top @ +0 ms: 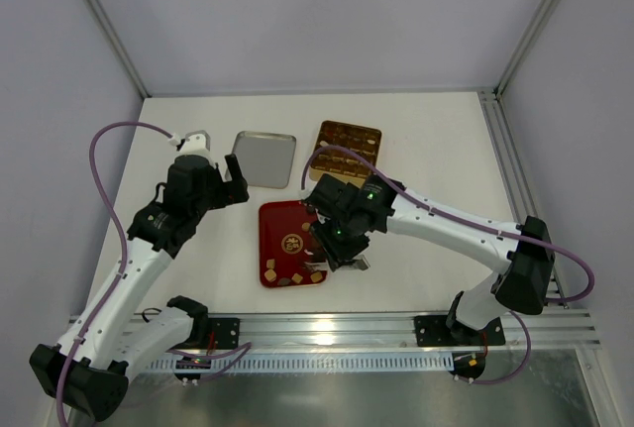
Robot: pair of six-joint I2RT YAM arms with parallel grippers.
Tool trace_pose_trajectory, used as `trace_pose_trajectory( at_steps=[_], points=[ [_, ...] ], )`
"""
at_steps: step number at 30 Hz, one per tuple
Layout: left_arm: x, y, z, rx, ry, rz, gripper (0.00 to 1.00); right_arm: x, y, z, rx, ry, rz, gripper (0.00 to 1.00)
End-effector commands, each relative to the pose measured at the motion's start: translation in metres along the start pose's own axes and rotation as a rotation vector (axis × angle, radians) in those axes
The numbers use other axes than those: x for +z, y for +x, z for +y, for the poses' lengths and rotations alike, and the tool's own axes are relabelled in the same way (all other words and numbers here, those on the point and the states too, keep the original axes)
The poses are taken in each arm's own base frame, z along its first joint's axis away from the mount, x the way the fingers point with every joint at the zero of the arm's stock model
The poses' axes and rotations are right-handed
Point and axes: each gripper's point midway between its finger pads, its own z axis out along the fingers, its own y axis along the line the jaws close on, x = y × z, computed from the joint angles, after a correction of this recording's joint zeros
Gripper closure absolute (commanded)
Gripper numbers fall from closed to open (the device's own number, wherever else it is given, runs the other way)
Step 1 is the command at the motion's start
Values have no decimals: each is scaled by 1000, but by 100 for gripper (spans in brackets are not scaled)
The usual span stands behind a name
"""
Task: Pack the chocolate
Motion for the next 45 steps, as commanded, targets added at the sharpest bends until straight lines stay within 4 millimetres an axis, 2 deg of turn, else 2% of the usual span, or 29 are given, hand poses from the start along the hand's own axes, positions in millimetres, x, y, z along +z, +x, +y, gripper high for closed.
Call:
trace_pose_trajectory(
  at_steps=[1, 9, 12, 17, 23, 32, 39, 45],
  points=[
    [-4, -13, -4, -14, 15, -38, 0, 2, 5, 1, -7, -2, 18, 58],
    [-4, -12, -4, -13, 14, -35, 0, 6, 5, 0, -14, 3, 27, 59],
    [-4, -12, -4, -14, 14, -35, 0, 6, 3, 1, -19, -1, 20, 63],
    [-4, -12, -4, -13, 14, -35, 0, 10, 1, 0, -22, 5, 21, 64],
    [-4, -12, -3, -13, 12, -36, 0, 3, -7, 0, -17, 19, -4, 64],
    [-5, -13, -3, -14, 13, -40, 0, -15, -32, 5, -5, -8, -74, 64],
    [-5, -13, -4, -16, 14, -40, 0, -27, -49, 0, 10, -8, -113, 64],
    [-5, -14, -4, -16, 17, -42, 0, -48, -80, -25, 63, 10, -194, 64]
  ],
)
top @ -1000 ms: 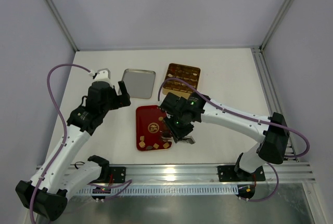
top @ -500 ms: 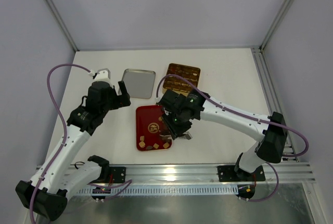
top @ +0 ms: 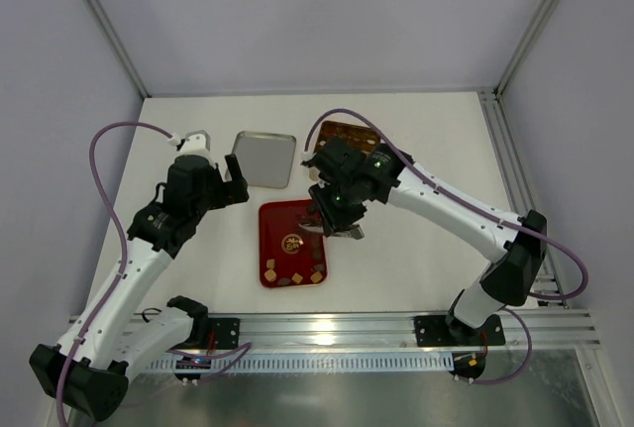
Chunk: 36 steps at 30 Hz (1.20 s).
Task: Pack the chocolate
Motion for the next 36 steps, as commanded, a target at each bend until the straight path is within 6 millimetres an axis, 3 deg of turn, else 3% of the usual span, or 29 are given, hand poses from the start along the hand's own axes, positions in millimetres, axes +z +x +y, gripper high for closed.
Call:
trace_pose_trajectory(
  at_steps=[1, 10, 15, 21, 25, 36],
  points=[
    [-5, -13, -4, -14, 17, -39, 0, -21, -32, -15, 8, 9, -91, 64],
    [-3, -12, -5, -16, 21, -32, 0, -42, -112, -105, 186, 89, -267, 64],
    [-3, -12, -6, -15, 21, -33, 0, -37, -149, -146, 269, 116, -327, 64],
    [-3, -11, -5, -12, 17, -32, 0, -22, -176, -190, 343, 165, -338, 64],
    [-2, -12, -5, -12, 17, -31, 0, -11, -181, -206, 378, 170, -334, 64],
    [-1, -10, -4, -12, 11, -26, 0, -4, -180, -204, 378, 154, -329, 63]
  ],
)
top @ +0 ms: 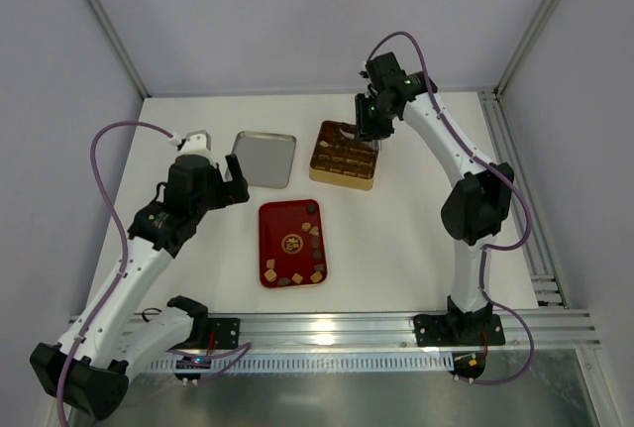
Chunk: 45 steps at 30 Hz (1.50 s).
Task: Pack the chocolate
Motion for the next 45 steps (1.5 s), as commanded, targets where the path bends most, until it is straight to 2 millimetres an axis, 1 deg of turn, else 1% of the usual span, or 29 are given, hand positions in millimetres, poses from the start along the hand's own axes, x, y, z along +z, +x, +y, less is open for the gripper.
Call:
trace_pose_trajectory(
  at_steps=[1, 7, 12, 14, 15, 17, 18, 19, 20, 21, 22, 24, 25, 26, 27, 28, 29, 31, 32, 33, 34, 35, 36, 38, 39, 41, 43, 45],
  points=[
    [-2, -12, -3, -12, 9, -33, 0, -16, -18, 12, -14, -42, -79, 63],
    [-3, -12, -3, -14, 9, -34, 0, -16, -14, 12, -11, -50, -71, 60],
    [-3, -12, -4, -13, 12, -33, 0, -23, -17, 15, -14, -59, -86, 59],
    [-3, -12, -4, -14, 11, -35, 0, -31, -18, 16, -15, -62, -93, 59],
    [-3, -12, -4, -14, 13, -34, 0, -39, -18, 19, -18, -68, -105, 60],
    [-3, -12, -4, -14, 15, -35, 0, -49, -15, 22, -32, -74, -109, 60],
    [-3, -12, -4, -14, 15, -35, 0, -54, -11, 28, -45, -83, -105, 60],
    [-3, -12, -4, -14, 16, -33, 0, -66, -8, 29, -52, -86, -114, 60],
    [-3, -12, -4, -14, 16, -34, 0, -67, 1, 30, -64, -85, -96, 60],
    [-4, -12, -5, -15, 18, -35, 0, -82, 6, 39, -83, -104, -117, 60],
    [-4, -14, -5, -16, 20, -39, 0, -79, 19, 39, -94, -101, -87, 60],
    [-4, -13, -5, -15, 21, -37, 0, -87, 34, 45, -114, -109, -77, 60],
    [-4, -13, -6, -15, 23, -38, 0, -90, 46, 55, -144, -121, -62, 60],
    [-5, -13, -6, -18, 23, -39, 0, -95, 61, 55, -157, -122, -48, 60],
    [-5, -14, -6, -16, 24, -41, 0, -97, 70, 58, -173, -119, -38, 60],
    [-5, -14, -5, -18, 23, -41, 0, -101, 84, 67, -205, -126, -17, 60],
    [-6, -14, -6, -17, 25, -42, 0, -106, 99, 68, -223, -130, -3, 60],
    [-6, -15, -6, -19, 26, -45, 0, -112, 118, 74, -240, -141, 27, 60],
    [-6, -15, -6, -19, 26, -45, 0, -116, 136, 80, -269, -156, 54, 60],
    [-6, -15, -6, -17, 25, -45, 0, -119, 146, 81, -279, -161, 74, 60],
    [-6, -15, -5, -19, 24, -47, 0, -120, 156, 82, -282, -164, 91, 60],
    [-7, -15, -5, -18, 24, -47, 0, -119, 172, 84, -305, -164, 125, 60],
    [-7, -15, -5, -19, 22, -48, 0, -125, 178, 84, -308, -171, 127, 60],
    [-6, -15, -5, -20, 22, -46, 0, -126, 195, 82, -311, -168, 162, 60],
    [-6, -14, -6, -19, 27, -43, 0, -130, 204, 86, -329, -181, 174, 60],
    [-6, -14, -6, -19, 28, -42, 0, -129, 216, 87, -340, -181, 204, 60],
    [-6, -15, -7, -20, 31, -44, 0, -128, 224, 88, -356, -179, 215, 60],
    [-5, -13, -6, -20, 27, -39, 0, -125, 227, 89, -353, -175, 222, 60]
  ],
)
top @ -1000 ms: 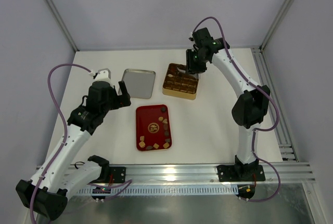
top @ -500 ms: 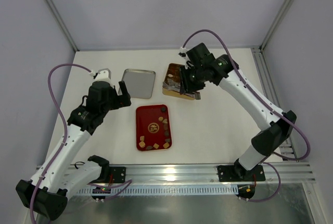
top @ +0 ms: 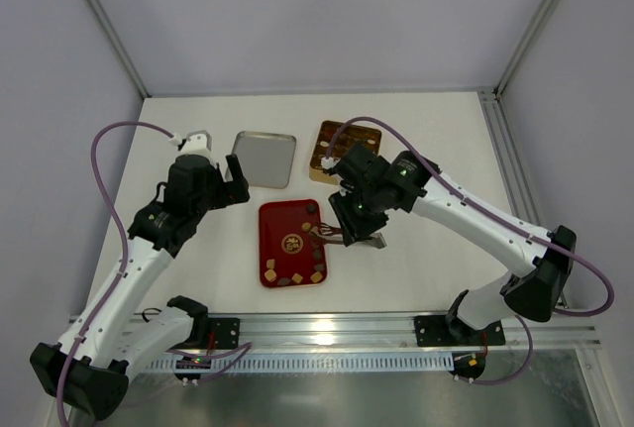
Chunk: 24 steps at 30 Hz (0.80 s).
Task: Pack the chocolate
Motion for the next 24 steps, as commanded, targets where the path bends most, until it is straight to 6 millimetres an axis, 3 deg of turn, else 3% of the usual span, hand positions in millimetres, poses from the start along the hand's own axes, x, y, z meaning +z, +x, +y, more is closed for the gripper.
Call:
trace_pose_trajectory(
  at_steps=[1, 24],
  points=[
    [-5, -14, -5, -19, 20, -43, 0, -6, 1, 6, 5, -13, -34, 60],
    [-6, -15, -3, -17, 16, -50, 0, 30, -6, 13, 1, 2, 18, 61]
  ],
)
